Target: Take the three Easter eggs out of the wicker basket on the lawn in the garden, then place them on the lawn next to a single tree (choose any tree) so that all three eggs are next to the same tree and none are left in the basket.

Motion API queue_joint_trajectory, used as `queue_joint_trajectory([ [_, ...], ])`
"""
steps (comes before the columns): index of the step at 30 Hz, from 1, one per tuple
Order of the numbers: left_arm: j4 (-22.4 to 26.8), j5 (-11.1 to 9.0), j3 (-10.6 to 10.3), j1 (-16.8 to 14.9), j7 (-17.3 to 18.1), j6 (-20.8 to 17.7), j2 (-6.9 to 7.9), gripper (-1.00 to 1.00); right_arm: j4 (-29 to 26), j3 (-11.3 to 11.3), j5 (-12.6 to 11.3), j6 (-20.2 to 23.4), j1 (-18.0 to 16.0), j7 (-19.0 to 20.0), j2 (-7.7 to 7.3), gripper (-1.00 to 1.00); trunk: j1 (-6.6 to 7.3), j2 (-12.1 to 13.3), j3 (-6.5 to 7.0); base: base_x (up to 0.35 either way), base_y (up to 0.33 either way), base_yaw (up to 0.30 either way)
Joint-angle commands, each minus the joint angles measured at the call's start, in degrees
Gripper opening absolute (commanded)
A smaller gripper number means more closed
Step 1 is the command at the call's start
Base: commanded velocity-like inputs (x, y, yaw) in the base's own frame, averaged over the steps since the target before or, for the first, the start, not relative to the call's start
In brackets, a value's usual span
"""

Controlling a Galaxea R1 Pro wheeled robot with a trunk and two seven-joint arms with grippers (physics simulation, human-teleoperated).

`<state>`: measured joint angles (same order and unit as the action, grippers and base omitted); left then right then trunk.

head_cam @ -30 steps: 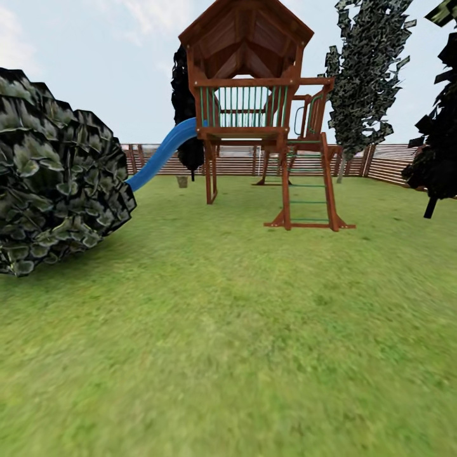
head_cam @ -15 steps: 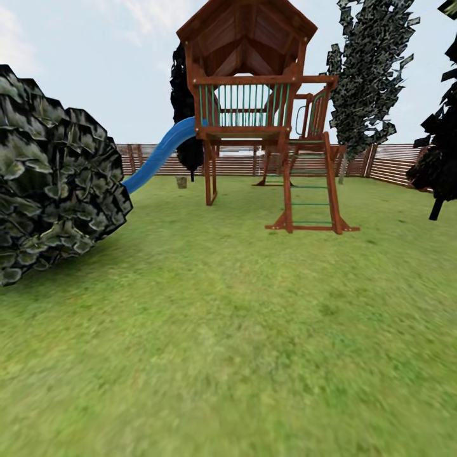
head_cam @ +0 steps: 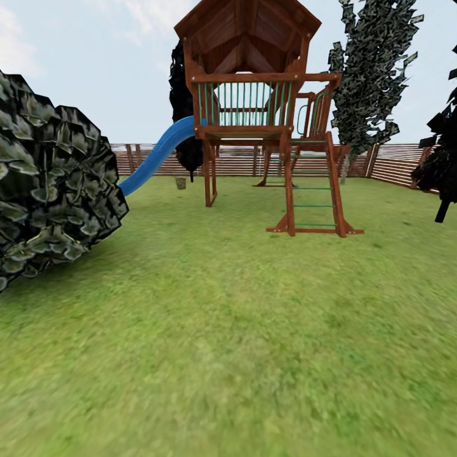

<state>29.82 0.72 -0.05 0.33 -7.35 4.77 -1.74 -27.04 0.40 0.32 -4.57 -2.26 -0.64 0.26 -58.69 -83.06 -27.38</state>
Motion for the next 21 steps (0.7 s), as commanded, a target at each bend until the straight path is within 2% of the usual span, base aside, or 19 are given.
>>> queue_joint_trajectory([
  [1,0.07,0.07,-0.02,0.02,-0.21,0.1,-0.01,1.0,0.04,0.04,0.03,-0.17,-0.03,-0.07,0.0,1.0,-0.04,-0.02,-0.05,0.335,0.0,0.0],
  [21,0.07,0.07,-0.44,0.02,-0.21,0.16,-0.1,1.0,0.06,0.04,0.03,-0.17,-0.03,-0.07,0.0,1.0,-0.04,-0.02,-0.05,0.335,0.0,0.0],
])
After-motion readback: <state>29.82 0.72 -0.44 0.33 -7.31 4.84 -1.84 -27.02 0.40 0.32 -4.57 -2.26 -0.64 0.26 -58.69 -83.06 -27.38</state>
